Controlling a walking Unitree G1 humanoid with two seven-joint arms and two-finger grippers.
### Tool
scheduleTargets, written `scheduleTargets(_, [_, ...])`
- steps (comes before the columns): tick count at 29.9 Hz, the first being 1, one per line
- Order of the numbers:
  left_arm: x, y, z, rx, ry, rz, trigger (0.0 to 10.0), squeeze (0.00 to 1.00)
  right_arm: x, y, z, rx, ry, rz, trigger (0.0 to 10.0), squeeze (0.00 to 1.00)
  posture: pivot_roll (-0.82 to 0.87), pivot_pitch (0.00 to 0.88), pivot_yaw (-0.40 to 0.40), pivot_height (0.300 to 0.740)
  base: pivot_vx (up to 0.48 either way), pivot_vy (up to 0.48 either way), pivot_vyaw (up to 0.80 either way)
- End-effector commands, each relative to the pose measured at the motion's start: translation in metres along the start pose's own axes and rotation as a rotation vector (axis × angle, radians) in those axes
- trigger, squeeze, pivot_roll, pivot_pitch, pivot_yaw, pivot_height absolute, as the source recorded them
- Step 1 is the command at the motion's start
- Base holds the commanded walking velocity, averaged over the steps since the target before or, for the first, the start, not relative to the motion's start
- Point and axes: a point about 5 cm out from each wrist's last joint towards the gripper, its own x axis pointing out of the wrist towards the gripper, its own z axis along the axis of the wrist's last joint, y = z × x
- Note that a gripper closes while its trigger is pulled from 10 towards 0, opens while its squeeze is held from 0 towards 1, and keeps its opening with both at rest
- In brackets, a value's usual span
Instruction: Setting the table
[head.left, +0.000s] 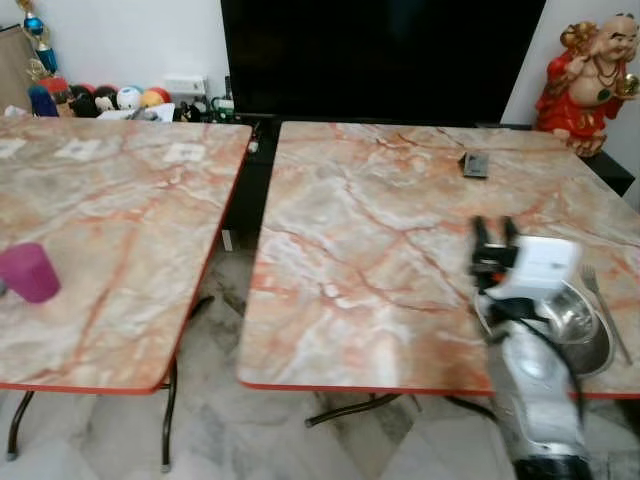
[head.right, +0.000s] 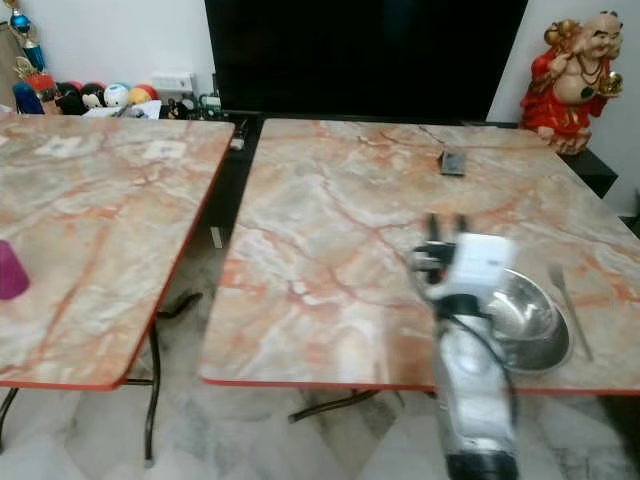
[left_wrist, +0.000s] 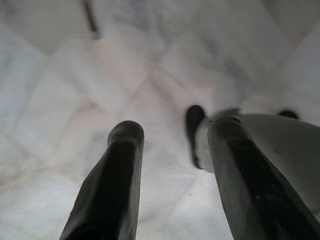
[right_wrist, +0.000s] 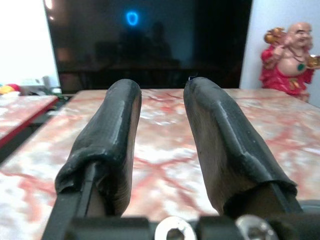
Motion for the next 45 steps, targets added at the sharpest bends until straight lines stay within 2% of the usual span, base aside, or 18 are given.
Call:
scheduleTargets(1, [0.0,-0.008,-0.006,-0.013,0.031,-0.013,10.0,0.0,-0.001,-0.011,0.002,-0.007,-0.004,-0.034,10.0,0.0,-0.04,0.077,-0.018,0.74,0.0,0.48,0.0])
scheduleTargets(14, [-0.004,-0.012,-0.019,-0.017,0.053,-0.015,10.0,0.0,0.0,-0.005,0.002,-0.002,-0.001,-0.016,10.0,0.0,-0.04,0.083,-0.021,0.74,0.0,0.48,0.0])
scheduleTargets(15, [-0.004,-0.012,-0.019,-0.016,0.052,-0.015,10.0,0.0,0.0,-0.005,0.002,0.0,-0.001,-0.014,10.0,0.06,-0.04,0.083,-0.021,0.74,0.0,0.48,0.0])
scheduleTargets(16, [-0.004,-0.012,-0.018,-0.016,0.049,-0.015,10.0,0.0,-0.001,-0.005,0.002,0.001,0.0,-0.013,10.0,0.29,-0.03,0.084,-0.022,0.74,0.0,0.48,0.0])
scheduleTargets(17, [-0.003,-0.011,-0.017,-0.017,0.045,-0.015,10.0,0.0,-0.001,-0.005,0.002,0.002,0.0,-0.013,10.0,0.43,-0.04,0.085,-0.022,0.74,0.0,0.48,0.0])
scheduleTargets(18, [-0.003,-0.01,-0.015,-0.016,0.042,-0.015,10.0,0.0,-0.001,-0.005,0.002,0.003,0.0,-0.013,10.0,0.48,-0.04,0.086,-0.022,0.74,0.0,0.48,0.0])
scheduleTargets(20, [-0.003,-0.009,-0.013,-0.015,0.036,-0.016,10.0,0.0,-0.001,-0.005,0.002,0.004,0.0,-0.013,10.0,0.48,-0.04,0.086,-0.022,0.74,0.0,0.48,0.0])
scheduleTargets(22, [-0.002,-0.009,-0.012,-0.015,0.032,-0.016,10.0,0.0,-0.001,-0.005,0.002,0.003,0.0,-0.014,10.0,0.43,-0.03,0.088,-0.022,0.74,0.0,0.48,0.0])
scheduleTargets(23, [-0.002,-0.009,-0.011,-0.015,0.031,-0.016,10.0,0.0,-0.001,-0.005,0.002,0.003,0.0,-0.014,10.0,0.35,-0.03,0.088,-0.022,0.74,0.0,0.48,0.0])
scheduleTargets(24, [-0.002,-0.009,-0.011,-0.015,0.03,-0.017,10.0,0.0,-0.001,-0.005,0.002,0.002,0.0,-0.014,10.0,0.1,-0.03,0.088,-0.022,0.74,0.0,0.48,0.0])
scheduleTargets(25, [-0.001,-0.01,-0.01,-0.014,0.029,-0.017,10.0,0.0,-0.001,-0.004,0.002,0.002,0.001,-0.014,10.0,0.0,-0.03,0.088,-0.022,0.74,0.0,0.48,0.0])
scheduleTargets(36, [-0.002,-0.014,-0.013,-0.013,0.038,-0.019,10.0,0.0,-0.001,-0.003,0.001,0.004,0.006,-0.011,10.0,0.0,-0.03,0.088,-0.022,0.74,0.0,0.48,0.0])
scheduleTargets(45, [-0.002,-0.011,-0.012,-0.013,0.035,-0.017,10.0,0.0,-0.001,-0.002,0.0,0.005,0.007,-0.007,10.0,0.0,-0.03,0.085,-0.023,0.74,0.0,0.48,0.0])
